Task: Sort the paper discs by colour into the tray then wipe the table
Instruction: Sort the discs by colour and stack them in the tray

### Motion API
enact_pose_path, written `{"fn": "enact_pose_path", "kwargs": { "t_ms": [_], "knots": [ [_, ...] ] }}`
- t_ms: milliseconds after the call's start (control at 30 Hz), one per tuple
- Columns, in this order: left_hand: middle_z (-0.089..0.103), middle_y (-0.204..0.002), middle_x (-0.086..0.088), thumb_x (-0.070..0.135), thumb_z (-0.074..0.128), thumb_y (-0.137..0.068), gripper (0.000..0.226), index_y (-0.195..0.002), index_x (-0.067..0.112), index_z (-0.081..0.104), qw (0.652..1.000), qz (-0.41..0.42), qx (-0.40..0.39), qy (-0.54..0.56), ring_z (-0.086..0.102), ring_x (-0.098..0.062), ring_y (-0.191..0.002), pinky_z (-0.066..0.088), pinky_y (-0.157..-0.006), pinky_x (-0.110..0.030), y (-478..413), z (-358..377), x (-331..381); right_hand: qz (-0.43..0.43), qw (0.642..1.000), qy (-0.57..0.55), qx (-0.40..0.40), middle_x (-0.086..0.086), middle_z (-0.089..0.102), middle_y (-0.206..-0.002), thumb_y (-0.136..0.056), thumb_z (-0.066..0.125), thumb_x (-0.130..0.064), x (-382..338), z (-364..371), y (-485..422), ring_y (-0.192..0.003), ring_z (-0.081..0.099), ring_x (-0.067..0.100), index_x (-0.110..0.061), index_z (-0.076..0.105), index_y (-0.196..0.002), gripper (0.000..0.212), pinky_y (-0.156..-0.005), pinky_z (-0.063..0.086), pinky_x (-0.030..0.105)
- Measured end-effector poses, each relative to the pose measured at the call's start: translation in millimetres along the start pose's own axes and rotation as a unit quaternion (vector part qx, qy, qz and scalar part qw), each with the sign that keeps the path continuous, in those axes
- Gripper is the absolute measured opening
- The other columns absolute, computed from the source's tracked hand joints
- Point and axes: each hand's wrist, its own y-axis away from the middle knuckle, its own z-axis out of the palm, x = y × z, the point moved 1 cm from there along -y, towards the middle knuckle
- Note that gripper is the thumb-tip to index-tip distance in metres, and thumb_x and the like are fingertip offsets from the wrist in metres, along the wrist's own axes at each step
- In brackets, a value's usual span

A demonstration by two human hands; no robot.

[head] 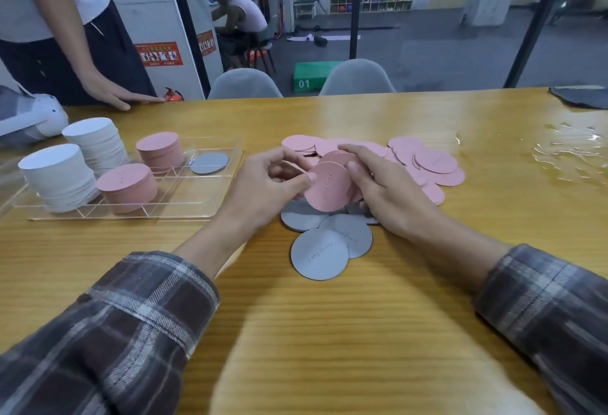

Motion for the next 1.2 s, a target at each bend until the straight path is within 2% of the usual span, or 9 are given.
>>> {"fn": "enact_pose_path", "kwargs": {
  "t_ms": [167, 300, 433, 533, 600, 867, 1000, 1100, 1200],
  "knots": [
    [0.070, -0.080, -0.008, 0.008, 0.083, -0.086, 0.015, -0.093, 0.004, 0.071, 0.999, -0.001, 0.023, -0.029, 0.071, -0.019, -0.062, 0.064, -0.072, -0.037, -1.1, 10.7, -6.1, 0.017, 0.999, -0.041, -0.011, -0.008, 0.060, -0.077, -0.111, 0.037, -0.032, -6.9, 2.5, 2.5, -0.049, 0.054, 0.004, -0.024, 0.054, -0.142, 0.037, -0.050, 0.042, 0.014],
    [0.072, -0.081, -0.003, 0.016, 0.084, -0.087, 0.018, -0.093, 0.006, 0.071, 0.999, 0.007, 0.031, -0.033, 0.074, -0.020, -0.067, 0.064, -0.073, -0.035, -3.5, 12.1, -9.1, -0.010, 0.999, 0.044, -0.021, -0.003, 0.071, -0.109, -0.108, 0.047, -0.032, -7.8, 0.5, 2.2, -0.085, 0.062, 0.006, -0.023, 0.047, -0.149, 0.042, -0.070, 0.040, 0.012],
    [0.072, -0.105, 0.008, 0.029, 0.079, -0.091, 0.019, -0.106, 0.019, 0.073, 0.964, 0.088, 0.014, -0.251, 0.065, -0.008, -0.093, 0.044, -0.079, -0.009, -10.7, -0.7, -17.2, -0.008, 0.997, 0.080, 0.003, 0.004, 0.063, -0.137, -0.108, 0.046, -0.030, -2.0, -6.5, -1.9, -0.125, 0.054, 0.021, -0.021, 0.043, -0.152, 0.045, -0.086, 0.032, 0.019],
    [0.065, -0.133, 0.009, 0.032, 0.072, -0.097, 0.035, -0.130, 0.021, 0.070, 0.935, 0.089, -0.071, -0.337, 0.054, -0.008, -0.122, 0.040, -0.107, -0.021, -13.7, -4.9, -24.8, 0.001, 0.995, 0.097, 0.016, 0.008, 0.063, -0.136, -0.108, 0.045, -0.029, 2.9, -9.9, -4.3, -0.126, 0.053, 0.025, -0.020, 0.041, -0.154, 0.047, -0.088, 0.032, 0.024],
    [0.062, -0.141, 0.008, 0.033, 0.067, -0.100, 0.036, -0.134, 0.021, 0.069, 0.922, 0.080, -0.100, -0.365, 0.049, -0.014, -0.132, 0.034, -0.111, -0.026, -12.3, -4.0, -24.8, 0.005, 0.995, 0.102, 0.019, 0.009, 0.063, -0.135, -0.108, 0.045, -0.029, 6.0, -10.4, -4.7, -0.126, 0.053, 0.026, -0.019, 0.041, -0.154, 0.047, -0.088, 0.033, 0.025],
    [0.076, -0.105, 0.008, 0.032, 0.072, -0.096, 0.015, -0.104, 0.023, 0.082, 0.919, 0.120, -0.099, -0.362, 0.065, -0.012, -0.100, 0.053, -0.089, -0.038, -7.4, -9.9, -14.8, -0.002, 0.995, 0.092, 0.028, 0.010, 0.066, -0.129, -0.108, 0.046, -0.026, 6.6, -11.6, -4.3, -0.120, 0.055, 0.027, -0.018, 0.043, -0.153, 0.045, -0.080, 0.029, 0.020],
    [0.075, -0.090, 0.018, 0.021, 0.073, -0.094, 0.011, -0.099, 0.027, 0.080, 0.931, 0.117, -0.093, -0.334, 0.066, 0.000, -0.087, 0.046, -0.071, -0.014, -3.5, -15.3, -11.7, -0.005, 0.995, 0.093, 0.025, 0.009, 0.065, -0.131, -0.108, 0.047, -0.027, 7.2, -10.0, -3.8, -0.123, 0.055, 0.027, -0.018, 0.044, -0.153, 0.046, -0.084, 0.030, 0.020],
    [0.073, -0.098, 0.018, 0.019, 0.071, -0.095, 0.013, -0.103, 0.026, 0.077, 0.941, 0.101, -0.049, -0.318, 0.064, 0.002, -0.091, 0.045, -0.074, -0.010, -4.3, -15.8, -12.4, -0.001, 0.995, 0.094, 0.014, 0.008, 0.064, -0.135, -0.108, 0.046, -0.028, 7.3, -7.6, -3.2, -0.127, 0.053, 0.025, -0.019, 0.042, -0.154, 0.047, -0.087, 0.031, 0.020],
    [0.067, -0.121, 0.009, 0.042, 0.072, -0.095, 0.038, -0.129, 0.028, 0.067, 0.932, 0.030, -0.050, -0.358, 0.059, -0.009, -0.112, 0.043, -0.087, -0.026, -8.5, -15.2, -22.0, 0.005, 0.996, 0.094, 0.006, 0.007, 0.062, -0.138, -0.108, 0.046, -0.028, 6.6, -6.2, -2.2, -0.130, 0.052, 0.024, -0.019, 0.040, -0.155, 0.048, -0.089, 0.031, 0.019]
  ]
}}
